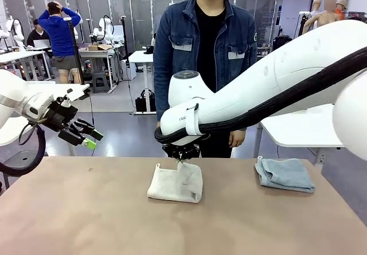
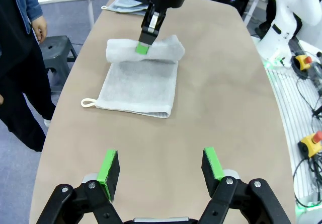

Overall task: Fold the towels and place them in the basket.
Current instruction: When a person lays out a Towel with hook on the table, fold it in half twice.

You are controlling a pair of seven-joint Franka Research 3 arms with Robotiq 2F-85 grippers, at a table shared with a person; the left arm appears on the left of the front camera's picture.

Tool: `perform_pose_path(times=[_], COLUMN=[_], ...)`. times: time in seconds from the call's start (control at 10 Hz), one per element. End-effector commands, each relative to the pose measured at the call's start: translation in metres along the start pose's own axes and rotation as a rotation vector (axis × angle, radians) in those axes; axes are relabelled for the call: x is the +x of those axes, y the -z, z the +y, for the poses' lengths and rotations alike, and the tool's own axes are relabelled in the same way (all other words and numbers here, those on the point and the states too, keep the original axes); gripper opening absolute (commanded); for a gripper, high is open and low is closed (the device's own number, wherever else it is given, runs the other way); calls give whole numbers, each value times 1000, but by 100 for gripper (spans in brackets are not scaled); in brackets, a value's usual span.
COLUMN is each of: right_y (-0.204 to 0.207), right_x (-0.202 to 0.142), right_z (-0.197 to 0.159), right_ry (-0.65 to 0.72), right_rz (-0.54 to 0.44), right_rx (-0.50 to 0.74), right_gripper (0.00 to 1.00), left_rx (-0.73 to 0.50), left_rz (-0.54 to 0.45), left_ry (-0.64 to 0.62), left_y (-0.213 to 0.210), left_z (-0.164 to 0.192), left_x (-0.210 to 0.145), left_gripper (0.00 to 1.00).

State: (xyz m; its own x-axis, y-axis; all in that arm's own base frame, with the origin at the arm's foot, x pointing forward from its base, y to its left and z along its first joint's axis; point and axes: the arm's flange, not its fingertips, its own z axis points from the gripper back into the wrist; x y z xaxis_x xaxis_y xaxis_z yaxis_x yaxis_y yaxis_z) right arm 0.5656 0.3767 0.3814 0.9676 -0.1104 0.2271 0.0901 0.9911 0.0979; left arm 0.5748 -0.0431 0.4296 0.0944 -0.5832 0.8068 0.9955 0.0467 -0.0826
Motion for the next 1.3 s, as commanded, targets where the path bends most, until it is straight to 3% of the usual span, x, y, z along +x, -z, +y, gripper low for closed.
perform_pose_path(times=[0.0,0.3,0.8,0.9,1.2], right_y=[2,11,26,28,28], right_x=[0,0,4,4,3], right_z=[15,27,35,36,36], right_ry=[51,140,164,183,208], right_rz=[5,-5,-27,-13,-11], right_rx=[26,67,61,71,114], right_gripper=[0,0,0,15,45], left_rx=[2,2,2,2,2], left_rz=[0,0,0,0,0], left_ry=[3,3,3,3,3], left_y=[-1,-1,-1,-1,-1], left_z=[-1,-1,-1,-1,-1], left_x=[1,1,1,1,1], left_gripper=[83,83,83,83,83])
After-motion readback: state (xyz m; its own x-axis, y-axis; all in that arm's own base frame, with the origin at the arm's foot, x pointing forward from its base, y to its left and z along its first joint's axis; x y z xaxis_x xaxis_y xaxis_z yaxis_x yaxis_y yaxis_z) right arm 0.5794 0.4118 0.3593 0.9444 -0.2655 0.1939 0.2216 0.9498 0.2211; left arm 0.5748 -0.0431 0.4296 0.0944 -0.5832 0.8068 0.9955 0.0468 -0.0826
